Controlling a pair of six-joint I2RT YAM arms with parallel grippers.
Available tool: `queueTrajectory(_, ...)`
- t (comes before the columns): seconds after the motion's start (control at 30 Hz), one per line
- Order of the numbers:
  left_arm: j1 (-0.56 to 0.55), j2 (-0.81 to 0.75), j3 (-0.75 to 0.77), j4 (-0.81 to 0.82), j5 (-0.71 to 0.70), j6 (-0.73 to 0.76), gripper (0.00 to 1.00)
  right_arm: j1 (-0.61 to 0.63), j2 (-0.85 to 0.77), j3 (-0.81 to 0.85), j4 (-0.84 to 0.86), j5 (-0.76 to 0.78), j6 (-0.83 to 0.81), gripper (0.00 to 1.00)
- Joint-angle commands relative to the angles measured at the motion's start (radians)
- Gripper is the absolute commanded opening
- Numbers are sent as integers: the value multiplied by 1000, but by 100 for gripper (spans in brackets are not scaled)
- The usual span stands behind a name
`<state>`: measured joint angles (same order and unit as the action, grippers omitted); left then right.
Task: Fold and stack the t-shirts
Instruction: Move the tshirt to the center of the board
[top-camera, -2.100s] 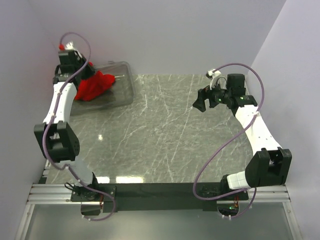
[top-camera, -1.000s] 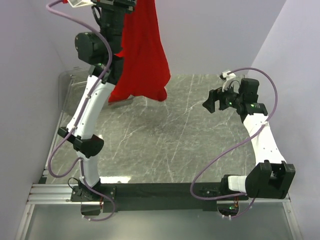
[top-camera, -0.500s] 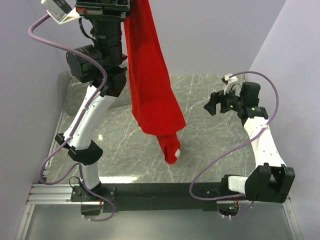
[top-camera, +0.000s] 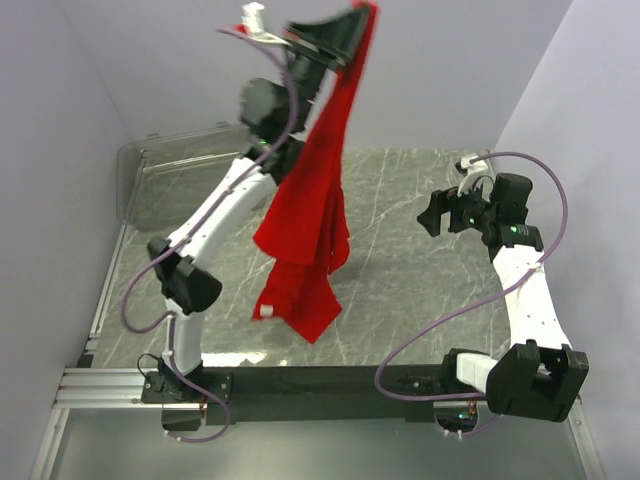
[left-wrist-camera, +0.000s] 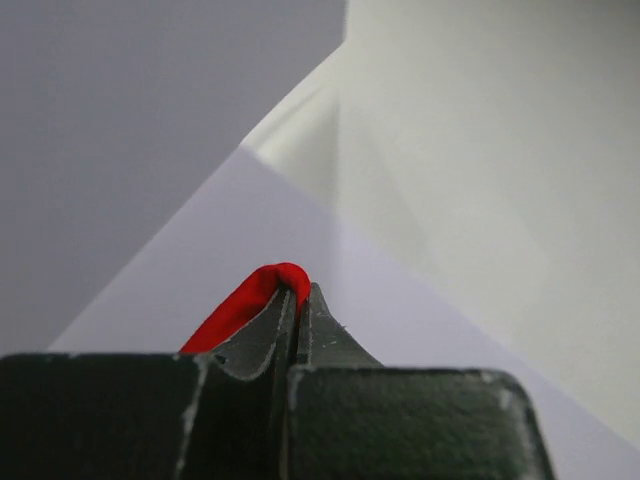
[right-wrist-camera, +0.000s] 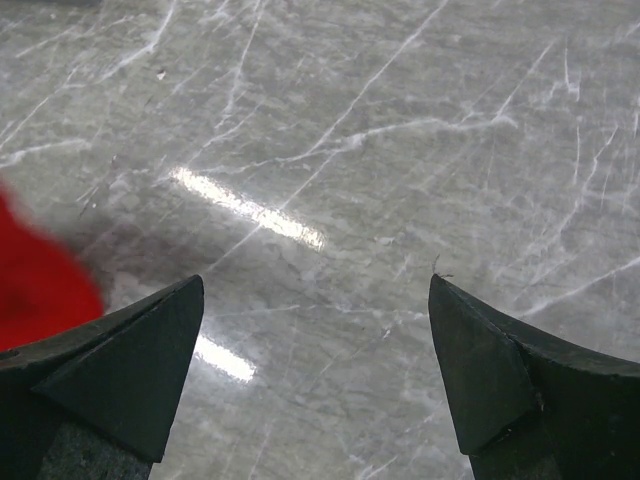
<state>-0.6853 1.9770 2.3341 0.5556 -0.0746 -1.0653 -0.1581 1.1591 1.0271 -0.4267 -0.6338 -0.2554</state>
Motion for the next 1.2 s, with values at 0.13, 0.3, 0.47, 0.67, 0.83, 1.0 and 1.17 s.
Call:
queueTrajectory(0.13,-57,127,-3,-117,205,-42,1,-12,-45,-35,29,6,-22,99)
queueTrajectory(0.3,-77,160,-1,-178,252,-2,1,-14,-44,-45,28,5,-28,99)
queueTrajectory(0.47,-94,123,-73,-229,282,76,1,-14,-30,-30,19,11,-42,99)
queueTrajectory(0.67,-99,24,-182,-287,279,191,1,-15,-24,-12,-4,40,-67,99)
queueTrajectory(0.83,-99,-62,-311,-379,349,319,36,-17,-36,-13,-41,106,-117,99)
queueTrajectory(1.0,-97,-187,-402,-553,311,542,77,-26,-64,-33,-64,178,-172,99)
queueTrajectory(1.17,-95,-361,-603,-675,92,738,89,-27,-81,-38,-89,181,-180,99)
